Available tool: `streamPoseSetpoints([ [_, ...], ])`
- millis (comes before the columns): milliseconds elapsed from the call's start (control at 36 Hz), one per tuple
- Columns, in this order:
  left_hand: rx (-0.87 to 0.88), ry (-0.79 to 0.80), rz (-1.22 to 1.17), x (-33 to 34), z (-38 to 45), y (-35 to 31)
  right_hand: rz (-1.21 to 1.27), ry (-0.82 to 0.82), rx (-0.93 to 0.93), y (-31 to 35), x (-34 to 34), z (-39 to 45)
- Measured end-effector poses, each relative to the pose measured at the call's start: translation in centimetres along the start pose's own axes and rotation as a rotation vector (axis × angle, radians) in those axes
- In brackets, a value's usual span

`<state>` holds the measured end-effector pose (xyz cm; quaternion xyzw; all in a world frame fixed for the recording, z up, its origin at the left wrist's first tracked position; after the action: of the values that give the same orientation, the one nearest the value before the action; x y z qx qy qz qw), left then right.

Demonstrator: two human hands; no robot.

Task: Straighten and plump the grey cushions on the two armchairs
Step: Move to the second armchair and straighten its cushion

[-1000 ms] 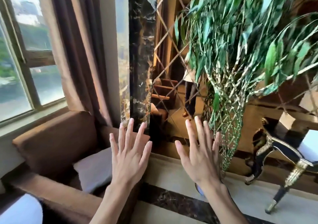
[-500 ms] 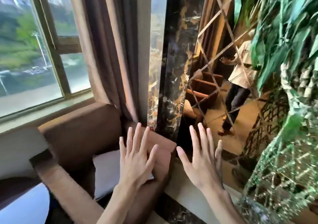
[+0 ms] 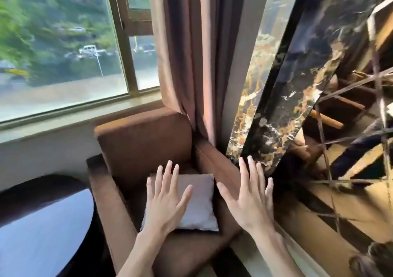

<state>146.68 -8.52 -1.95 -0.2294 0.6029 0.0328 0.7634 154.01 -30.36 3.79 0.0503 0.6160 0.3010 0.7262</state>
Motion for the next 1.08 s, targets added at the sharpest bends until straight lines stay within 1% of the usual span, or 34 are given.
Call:
streamPoseSetpoints([
  [83, -0.058, 0.025, -0.013, 2.6, 2.7, 1.9, 0.004, 0.046, -0.009, -0.5, 3.3, 3.2],
  [222, -0.176, 0.093, -0.072, 7.5, 7.2, 5.3, 0.07, 0.172, 0.039, -2.1, 9.3, 9.0],
  [361, -0.282, 0.192, -0.133, 11.8, 10.3, 8.5, 0.128, 0.308, 0.132, -4.1, 14.4, 13.3],
  [444, -0.374, 0.251, -0.179, 14.6, 11.9, 10.9, 0.165, 0.379, 0.2, -5.5, 17.4, 15.4],
  [528, -0.466, 0.319, -0.177, 17.7, 13.0, 13.3, 0.204, 0.457, 0.264, -7.2, 21.0, 17.1],
  [694, -0.613, 0.435, -0.208, 24.0, 15.2, 17.0, 0.308, 0.576, 0.38, -9.9, 29.4, 19.8],
  [778, -0.676, 0.423, -0.244, 26.8, 16.4, 18.9, 0.372, 0.625, 0.415, -11.4, 33.9, 20.5],
  [861, -0.763, 0.417, -0.307, 29.7, 17.4, 20.7, 0.384, 0.68, 0.443, -13.2, 38.3, 20.6],
  [1083, -0.942, 0.482, -0.463, 39.7, 18.9, 26.5, 0.372, 0.779, 0.579, -19.8, 49.3, 20.3],
])
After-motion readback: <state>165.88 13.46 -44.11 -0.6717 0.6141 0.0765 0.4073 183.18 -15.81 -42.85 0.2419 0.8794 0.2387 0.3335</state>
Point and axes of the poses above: each hand's wrist, its own z-axis towards the middle knuckle, its own x-axis out of the palm, y = z × x, the point moved 7 cm from there along z, towards the middle knuckle, and after that the axes turned 6 degrees about z, right-handed, at the moved point
